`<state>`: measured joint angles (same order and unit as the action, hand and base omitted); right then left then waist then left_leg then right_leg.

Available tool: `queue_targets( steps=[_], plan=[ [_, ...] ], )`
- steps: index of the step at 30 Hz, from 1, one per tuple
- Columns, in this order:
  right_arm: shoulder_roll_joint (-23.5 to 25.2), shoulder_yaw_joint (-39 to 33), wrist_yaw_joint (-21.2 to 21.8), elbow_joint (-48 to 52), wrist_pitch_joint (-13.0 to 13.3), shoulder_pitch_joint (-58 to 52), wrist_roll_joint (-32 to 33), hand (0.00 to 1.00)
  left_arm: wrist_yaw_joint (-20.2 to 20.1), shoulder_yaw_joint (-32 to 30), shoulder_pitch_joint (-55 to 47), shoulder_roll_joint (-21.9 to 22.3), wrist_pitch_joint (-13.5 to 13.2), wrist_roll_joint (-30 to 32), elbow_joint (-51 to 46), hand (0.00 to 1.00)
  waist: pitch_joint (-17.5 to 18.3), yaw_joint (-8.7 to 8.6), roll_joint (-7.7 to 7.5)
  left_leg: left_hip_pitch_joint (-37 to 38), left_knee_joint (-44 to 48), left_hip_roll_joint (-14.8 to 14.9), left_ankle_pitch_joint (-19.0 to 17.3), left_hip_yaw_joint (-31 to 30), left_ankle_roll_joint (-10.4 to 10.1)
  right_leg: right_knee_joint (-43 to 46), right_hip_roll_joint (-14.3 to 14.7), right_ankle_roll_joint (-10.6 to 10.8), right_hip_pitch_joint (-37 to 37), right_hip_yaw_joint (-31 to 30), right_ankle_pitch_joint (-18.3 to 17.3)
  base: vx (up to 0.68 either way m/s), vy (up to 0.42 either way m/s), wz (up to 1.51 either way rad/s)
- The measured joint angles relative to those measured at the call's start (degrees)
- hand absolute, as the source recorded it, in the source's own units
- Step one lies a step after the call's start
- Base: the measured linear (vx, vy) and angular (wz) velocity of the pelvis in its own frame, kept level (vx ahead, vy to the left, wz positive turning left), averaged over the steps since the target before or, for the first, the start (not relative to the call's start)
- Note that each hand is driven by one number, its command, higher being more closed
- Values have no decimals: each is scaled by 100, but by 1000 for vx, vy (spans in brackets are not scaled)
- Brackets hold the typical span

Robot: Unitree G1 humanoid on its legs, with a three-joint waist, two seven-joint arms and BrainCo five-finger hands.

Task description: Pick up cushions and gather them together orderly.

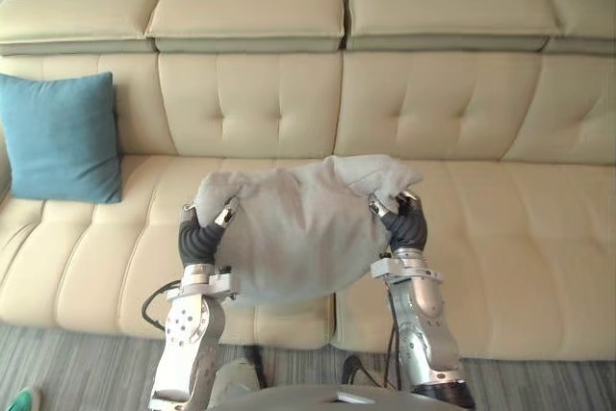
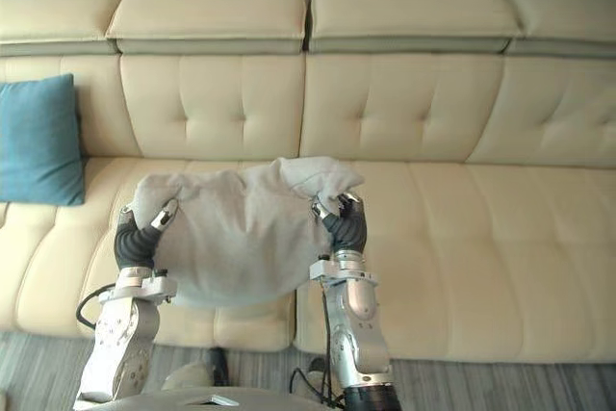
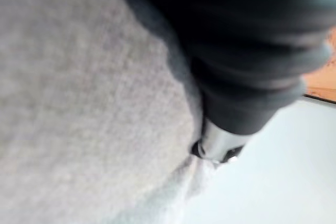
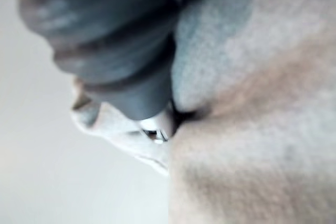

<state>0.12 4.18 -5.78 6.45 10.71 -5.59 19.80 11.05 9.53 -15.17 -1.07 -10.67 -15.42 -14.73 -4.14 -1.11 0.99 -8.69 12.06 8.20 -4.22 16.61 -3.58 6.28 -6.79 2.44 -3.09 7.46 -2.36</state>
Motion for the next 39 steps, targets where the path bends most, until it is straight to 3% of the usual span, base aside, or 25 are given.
queue_targets(
  steps=[8, 12, 16, 19, 22, 27, 29, 31, 33, 36, 38, 39],
  plan=[
    [-135, -26, 27, -664, -83, 416, -200, 100, 87, -84, 345, -8, 93, 113, 653, 100, 66, -147, 4, 550, -800, -92, 294, 304, 5, -374, 109, 0, 77, -622, 504, -25, 28, -31],
    [-170, 28, -107, -1145, -85, 1305, -236, 100, 492, -235, 1193, -236, 125, 341, 954, 100, 132, -158, 2, 468, -1202, -187, 592, 475, 10, -530, 99, -2, -255, -927, 663, -152, -2, -29],
    [-233, 218, -507, -1537, -82, 2545, -462, 100, 1004, -366, 2510, -691, 124, 569, 1703, 100, 109, -165, 8, -209, -1444, -274, 1071, 481, 50, -725, 50, 168, -936, -1002, 776, -197, -58, 0],
    [-289, 245, -947, -1699, -83, 3377, -793, 100, 1471, -489, 3528, -837, 169, 794, 2261, 100, -183, -145, 110, -459, -1562, -196, 1340, 387, 6, -771, 136, 182, -1175, -954, 906, -202, -78, 8],
    [-312, 219, -1435, -1902, -82, 4622, -1146, 100, 1899, -655, 5069, -1296, 239, 932, 2974, 100, -488, -89, 138, -960, -1651, -98, 1631, 333, -24, -764, 233, 133, -1702, -879, 1107, -171, -65, 1],
    [-418, -225, -1936, -2395, -82, 6072, -1389, 100, 2197, -720, 6989, -1645, 324, 966, 3994, 100, -971, 23, 181, -1544, -1658, -39, 1854, 28, -117, -768, 306, 102, -2179, -695, 1309, -151, -65, 15],
    [-438, -776, -2156, -2901, -55, 6943, -1570, 100, 2254, -754, 7971, -1808, 338, 1006, 4447, 100, -1313, 38, 203, -1825, -1660, -33, 2075, -121, -80, -766, 299, 155, -2393, -572, 1426, -95, -15, 21],
    [-518, -1118, -2344, -3237, -57, 7499, -1564, 100, 2251, -752, 8623, -1803, 374, 1007, 4586, 100, -1368, 51, 250, -2227, -1663, -34, 2181, -277, -88, -755, 294, 163, -2720, -442, 1462, -56, 1, 26],
    [-539, -1219, -2442, -3249, -56, 7733, -1558, 100, 2253, -769, 8981, -1805, 373, 1005, 4589, 100, -1606, 60, 264, -2349, -1663, -35, 2245, -385, -86, -738, 291, 164, -2812, -368, 1488, -18, 53, 18],
    [-511, -1249, -2495, -3401, -55, 7873, -1551, 100, 2251, -853, 9064, -1805, 378, 1000, 4591, 100, -1628, 122, 261, -2604, -1662, -39, 2329, -446, -206, -693, 275, 164, -3088, -360, 1488, 17, 63, 7],
    [-507, -1283, -2495, -3444, -54, 7947, -1542, 100, 2248, -893, 9088, -1769, 391, 996, 4591, 100, -1652, 164, 258, -2867, -1661, -72, 2561, -579, -528, -572, 216, 131, -3351, -316, 1431, 32, 57, 16],
    [-510, -1288, -2495, -3442, -53, 7961, -1540, 100, 2246, -915, 9088, -1745, 391, 982, 4591, 100, -1661, 178, 254, -2905, -1660, -72, 2593, -581, -566, -495, 210, 123, -3419, -311, 1401, 20, 70, 12]
  ],
)
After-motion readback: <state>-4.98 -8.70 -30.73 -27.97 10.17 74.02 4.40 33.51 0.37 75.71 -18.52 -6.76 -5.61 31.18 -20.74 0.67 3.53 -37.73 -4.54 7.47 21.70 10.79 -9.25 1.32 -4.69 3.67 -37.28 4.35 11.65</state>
